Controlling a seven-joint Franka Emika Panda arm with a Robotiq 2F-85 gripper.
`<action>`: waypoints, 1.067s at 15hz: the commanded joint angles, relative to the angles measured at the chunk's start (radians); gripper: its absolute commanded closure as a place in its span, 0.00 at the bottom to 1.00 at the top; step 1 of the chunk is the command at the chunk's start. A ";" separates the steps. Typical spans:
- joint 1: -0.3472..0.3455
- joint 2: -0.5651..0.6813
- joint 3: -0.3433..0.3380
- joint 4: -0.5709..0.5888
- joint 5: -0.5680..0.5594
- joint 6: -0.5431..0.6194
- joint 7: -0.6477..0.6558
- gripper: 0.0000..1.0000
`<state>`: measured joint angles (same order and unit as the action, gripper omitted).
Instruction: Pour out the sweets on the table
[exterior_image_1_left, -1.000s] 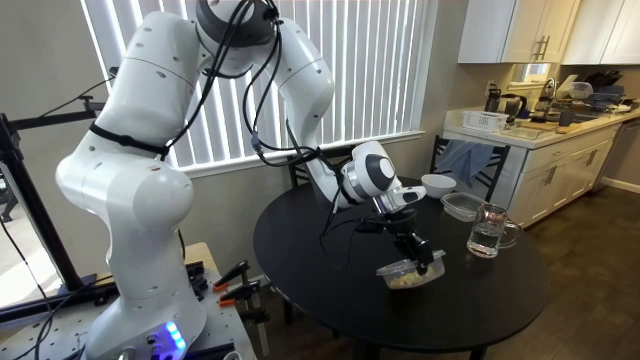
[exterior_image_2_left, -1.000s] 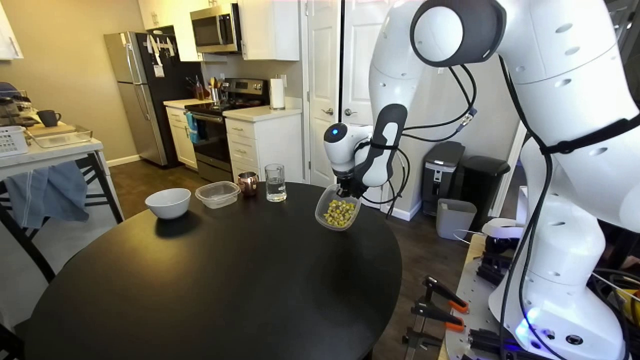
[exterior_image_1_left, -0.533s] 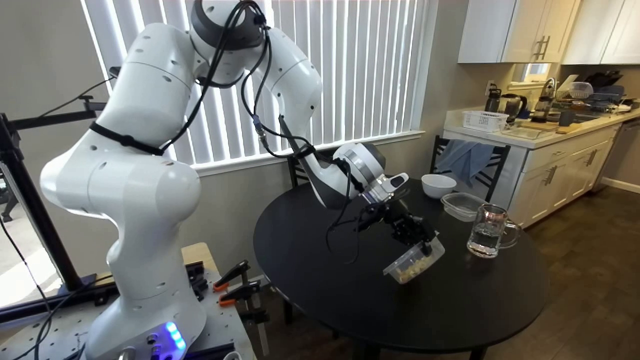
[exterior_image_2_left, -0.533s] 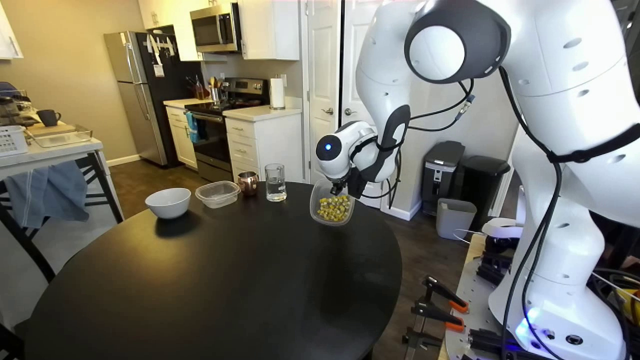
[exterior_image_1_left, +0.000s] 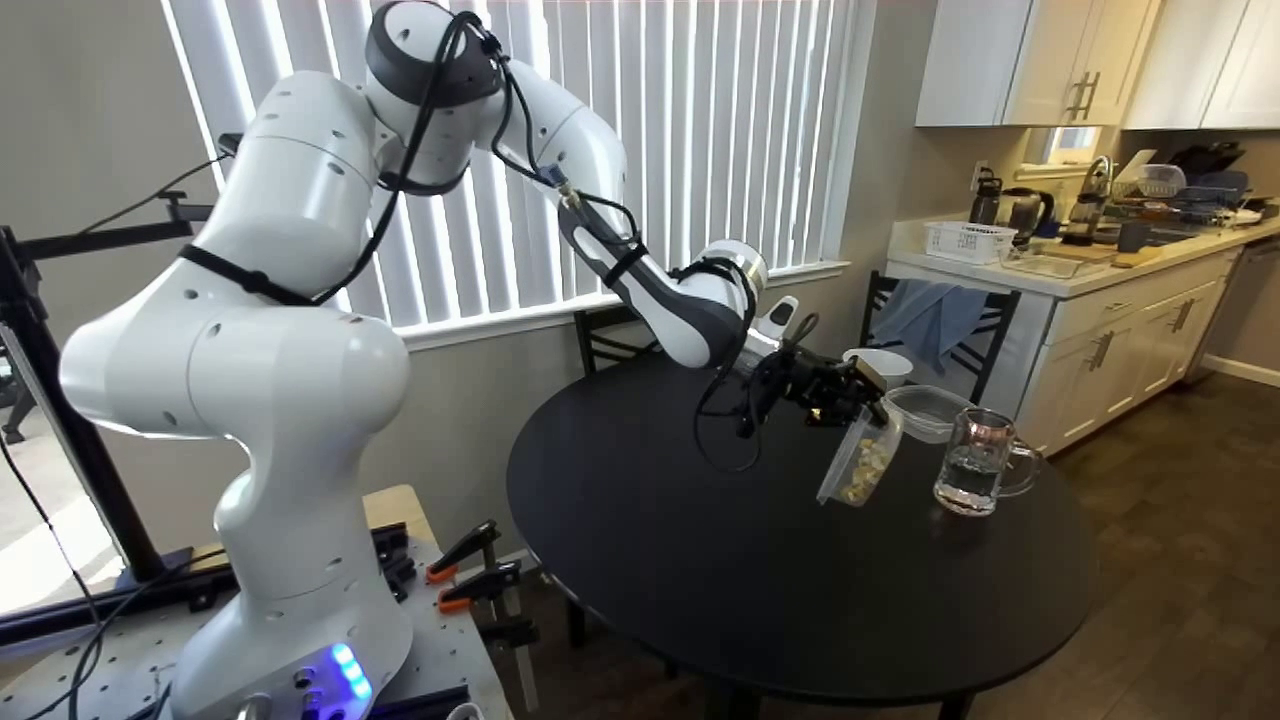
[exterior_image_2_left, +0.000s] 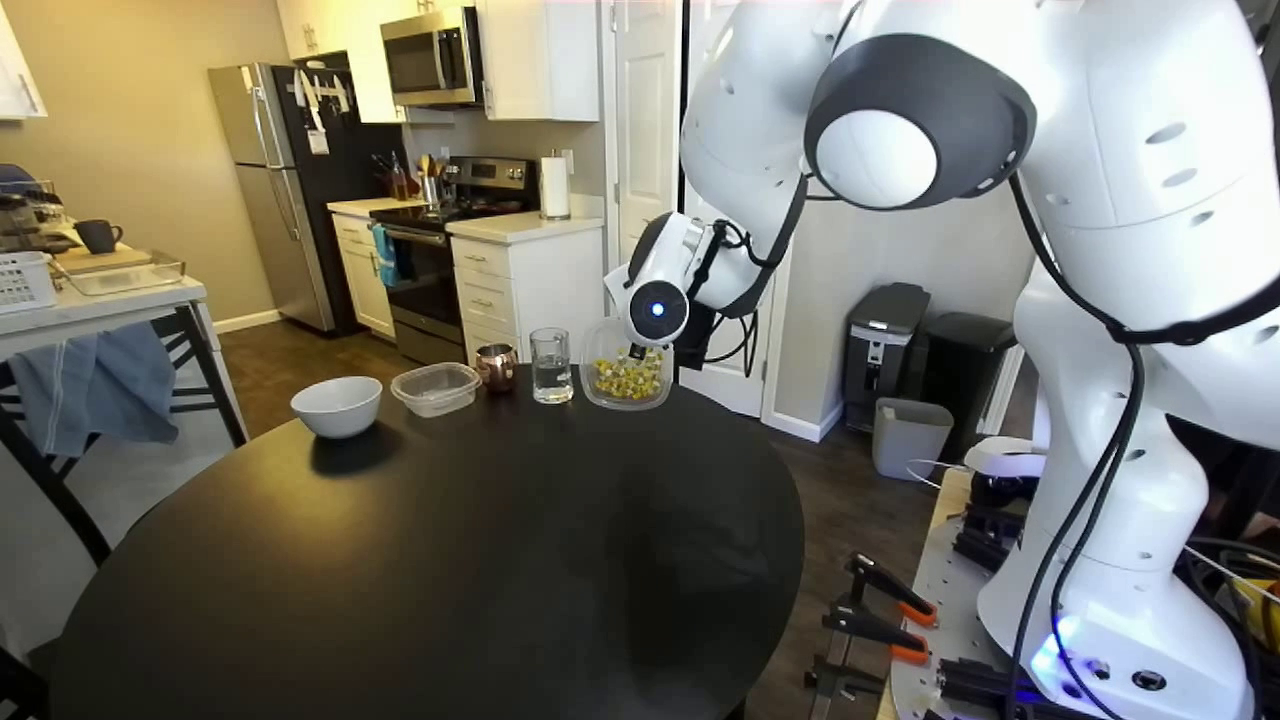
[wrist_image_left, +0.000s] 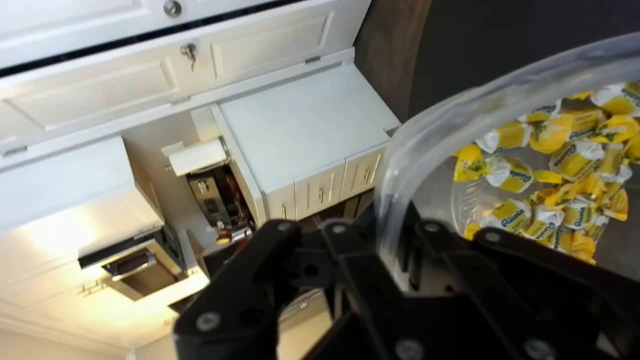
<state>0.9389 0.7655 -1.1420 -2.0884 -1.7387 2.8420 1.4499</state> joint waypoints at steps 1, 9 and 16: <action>0.079 0.059 -0.006 0.022 -0.280 -0.052 0.261 0.99; 0.093 0.112 0.118 -0.107 -0.714 -0.553 0.591 0.99; -0.291 -0.126 0.459 -0.134 -0.655 -0.780 0.293 0.99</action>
<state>0.8441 0.8159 -0.8489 -2.2085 -2.4089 2.0920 1.9221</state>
